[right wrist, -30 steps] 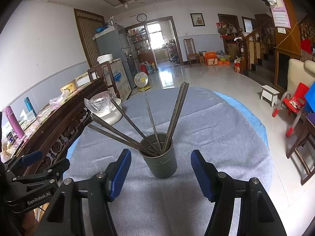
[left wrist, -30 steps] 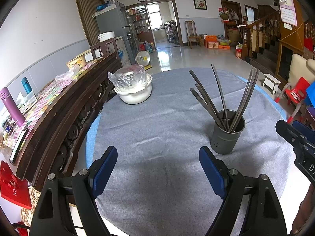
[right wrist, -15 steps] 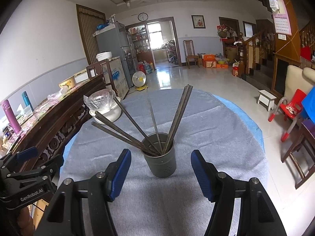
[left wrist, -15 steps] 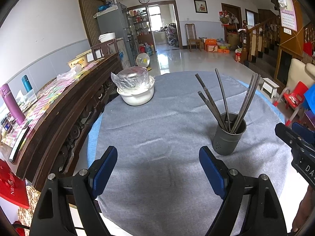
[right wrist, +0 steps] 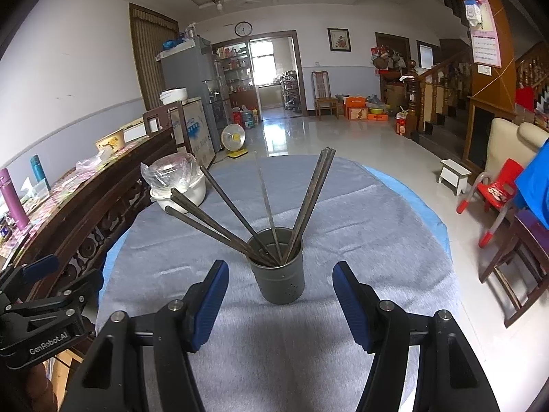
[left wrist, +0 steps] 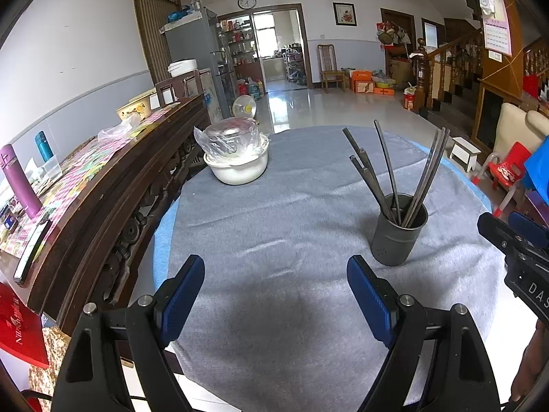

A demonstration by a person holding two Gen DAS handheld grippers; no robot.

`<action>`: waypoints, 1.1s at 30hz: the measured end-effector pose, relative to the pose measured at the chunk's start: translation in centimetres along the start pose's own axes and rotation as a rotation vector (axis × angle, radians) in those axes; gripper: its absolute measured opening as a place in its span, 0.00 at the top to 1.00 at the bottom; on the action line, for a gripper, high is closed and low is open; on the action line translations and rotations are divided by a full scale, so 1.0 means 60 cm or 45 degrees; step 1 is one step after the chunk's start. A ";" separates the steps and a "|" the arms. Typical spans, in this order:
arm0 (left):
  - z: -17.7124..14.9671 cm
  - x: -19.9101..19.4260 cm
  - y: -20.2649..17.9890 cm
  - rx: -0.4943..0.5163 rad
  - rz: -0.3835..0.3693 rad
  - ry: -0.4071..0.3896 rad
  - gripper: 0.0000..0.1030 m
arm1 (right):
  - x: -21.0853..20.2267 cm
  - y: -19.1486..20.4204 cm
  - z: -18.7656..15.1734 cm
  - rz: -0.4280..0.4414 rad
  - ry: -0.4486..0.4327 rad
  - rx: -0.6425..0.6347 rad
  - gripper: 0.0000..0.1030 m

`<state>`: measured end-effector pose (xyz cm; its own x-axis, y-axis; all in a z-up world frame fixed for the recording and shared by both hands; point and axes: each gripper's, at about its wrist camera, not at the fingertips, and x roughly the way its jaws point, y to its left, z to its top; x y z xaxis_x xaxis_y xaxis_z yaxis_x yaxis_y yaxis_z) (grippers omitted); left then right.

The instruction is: Organize utensils

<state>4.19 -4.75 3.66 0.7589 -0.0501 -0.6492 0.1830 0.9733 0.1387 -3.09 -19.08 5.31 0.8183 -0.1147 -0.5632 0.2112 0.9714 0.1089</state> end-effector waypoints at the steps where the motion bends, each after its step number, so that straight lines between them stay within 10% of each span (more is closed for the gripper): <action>1: -0.001 0.000 0.002 -0.001 0.000 -0.001 0.17 | 0.000 0.001 0.001 0.000 0.001 0.000 0.34; 33: 0.002 0.036 0.028 -0.044 0.016 0.056 0.17 | 0.038 0.016 0.008 -0.005 0.039 -0.006 0.34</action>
<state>6.19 -3.23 2.59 0.7328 -0.0289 -0.6798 0.1512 0.9810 0.1213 -0.78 -18.50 4.49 0.8006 -0.1121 -0.5886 0.2116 0.9719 0.1027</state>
